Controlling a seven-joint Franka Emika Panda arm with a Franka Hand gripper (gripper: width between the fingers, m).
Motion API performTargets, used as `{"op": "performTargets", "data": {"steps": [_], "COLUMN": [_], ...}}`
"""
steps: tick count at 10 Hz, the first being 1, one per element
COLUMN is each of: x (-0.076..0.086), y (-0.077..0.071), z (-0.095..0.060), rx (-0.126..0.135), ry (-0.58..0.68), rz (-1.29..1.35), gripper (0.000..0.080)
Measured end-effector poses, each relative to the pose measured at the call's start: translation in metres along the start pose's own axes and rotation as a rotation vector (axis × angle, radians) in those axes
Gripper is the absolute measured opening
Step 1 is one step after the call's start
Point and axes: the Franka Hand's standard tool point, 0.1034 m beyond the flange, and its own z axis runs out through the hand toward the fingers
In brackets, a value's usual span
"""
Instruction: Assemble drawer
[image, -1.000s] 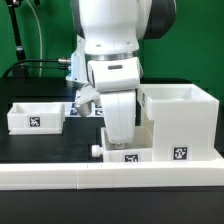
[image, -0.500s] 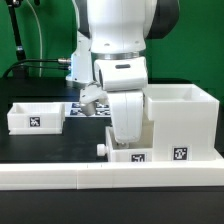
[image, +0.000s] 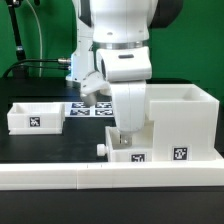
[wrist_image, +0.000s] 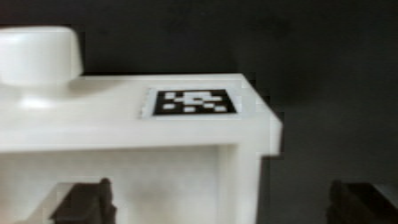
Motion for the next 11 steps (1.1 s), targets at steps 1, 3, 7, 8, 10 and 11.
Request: {"op": "performTargets", "data": {"steps": [1,3,7,8,10,11], "x": [-0.003,-0.016,-0.061,-0.064,-0.070,-0.080], "y": [0.001,0.003,0.000,-0.001,-0.002,-0.001], "z": [-0.009,-0.028,-0.018,-0.018,-0.014,-0.006], "rx": [0.008,0.011,0.034,0.036,0.039,0.044], "ry": [-0.006,-0.019,-0.018,-0.016,0.001,0.041], "rz": [0.002,0.006,-0.012,-0.007,-0.037,-0.059], "gripper": [0.0633,0.0646,0.0649,0.0649,0.0649,0.0649]}}
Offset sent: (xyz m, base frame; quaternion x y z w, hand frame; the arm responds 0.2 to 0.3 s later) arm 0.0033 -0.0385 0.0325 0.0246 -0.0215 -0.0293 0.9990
